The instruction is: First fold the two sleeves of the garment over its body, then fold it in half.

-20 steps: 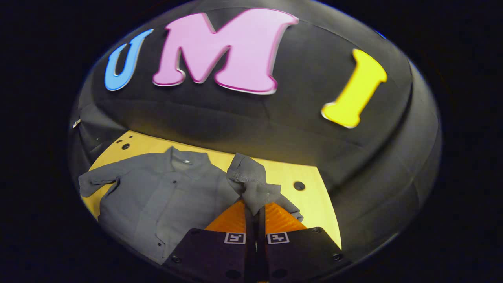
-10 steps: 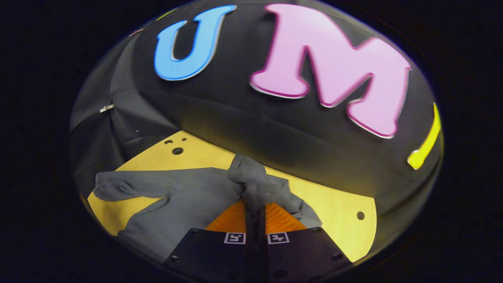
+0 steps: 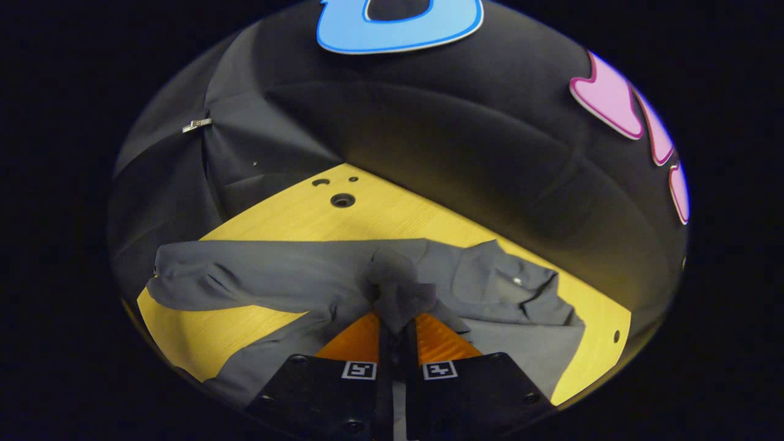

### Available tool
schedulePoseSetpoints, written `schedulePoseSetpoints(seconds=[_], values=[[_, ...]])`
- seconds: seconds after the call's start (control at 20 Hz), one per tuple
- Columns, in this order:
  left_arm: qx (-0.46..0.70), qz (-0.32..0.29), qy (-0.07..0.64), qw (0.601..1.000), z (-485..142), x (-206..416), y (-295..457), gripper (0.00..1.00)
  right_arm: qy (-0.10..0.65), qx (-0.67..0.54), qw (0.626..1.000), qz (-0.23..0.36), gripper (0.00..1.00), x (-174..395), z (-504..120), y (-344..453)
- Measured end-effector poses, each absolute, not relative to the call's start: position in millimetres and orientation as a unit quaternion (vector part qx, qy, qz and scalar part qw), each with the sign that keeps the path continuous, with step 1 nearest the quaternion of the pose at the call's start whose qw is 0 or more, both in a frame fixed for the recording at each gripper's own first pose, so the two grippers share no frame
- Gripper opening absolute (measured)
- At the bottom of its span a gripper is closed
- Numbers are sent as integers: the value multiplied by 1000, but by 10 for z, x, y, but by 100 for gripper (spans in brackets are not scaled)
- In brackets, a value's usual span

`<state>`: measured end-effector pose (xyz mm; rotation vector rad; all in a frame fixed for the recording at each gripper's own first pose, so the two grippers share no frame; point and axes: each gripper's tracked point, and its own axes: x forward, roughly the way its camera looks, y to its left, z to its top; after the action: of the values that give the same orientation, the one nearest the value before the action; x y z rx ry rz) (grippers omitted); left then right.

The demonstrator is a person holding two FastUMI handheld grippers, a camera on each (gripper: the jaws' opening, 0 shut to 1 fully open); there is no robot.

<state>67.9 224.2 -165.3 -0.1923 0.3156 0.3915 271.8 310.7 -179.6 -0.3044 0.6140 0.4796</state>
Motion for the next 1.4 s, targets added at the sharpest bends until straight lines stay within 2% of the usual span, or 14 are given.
schedulePoseSetpoints(seconds=[0.05, 0.15, 0.2, 0.3, 0.35, 0.6, 0.75, 0.8, 0.85, 1.0, 1.05, 1.2, 1.3, 1.4], values=[[-96, 200, 159, 962, -1693, 695, 2323, 95, 312, -143, 908, 241, 14, 2683, -1911, 3186], [-104, 209, 164, 958, -1771, 722, 2448, 96, 334, -135, 894, 265, 30, 2550, -2046, 3323], [-119, 206, 161, 958, -1793, 763, 2474, 96, 338, -124, 891, 276, 27, 2490, -2035, 3389], [-136, 212, 159, 955, -1827, 863, 2619, 96, 338, -103, 894, 275, 94, 2414, -1985, 3432], [-136, 215, 161, 954, -1864, 899, 2690, 96, 336, -93, 899, 266, 99, 2319, -1870, 3381], [-120, 213, 174, 954, -2062, 1308, 2969, 92, 313, -70, 917, 236, 98, 1777, -1605, 2938], [-114, 208, 185, 954, -2202, 1595, 3099, 96, 312, -55, 921, 227, 98, 1467, -1464, 2592], [-108, 210, 191, 953, -2276, 1677, 3155, 92, 314, -48, 922, 222, 98, 1336, -1428, 2470], [-100, 211, 198, 952, -2349, 1749, 3195, 96, 312, -43, 925, 212, 98, 1240, -1385, 2315], [-86, 208, 217, 950, -2504, 1892, 3247, 96, 308, -42, 933, 181, 98, 980, -1311, 1810], [-85, 201, 225, 949, -2559, 1921, 3249, 92, 308, -42, 935, 170, 98, 898, -1281, 1650], [-71, 191, 245, 948, -2674, 2005, 3244, 96, 301, -44, 943, 135, 98, 701, -1209, 1252], [-77, 179, 272, 943, -2818, 2032, 3154, 92, 303, -45, 945, 115, 98, 547, -1219, 1063], [-55, 176, 272, 945, -2849, 2029, 3135, 98, 308, -32, 946, 97, 98, 399, -1265, 944]])
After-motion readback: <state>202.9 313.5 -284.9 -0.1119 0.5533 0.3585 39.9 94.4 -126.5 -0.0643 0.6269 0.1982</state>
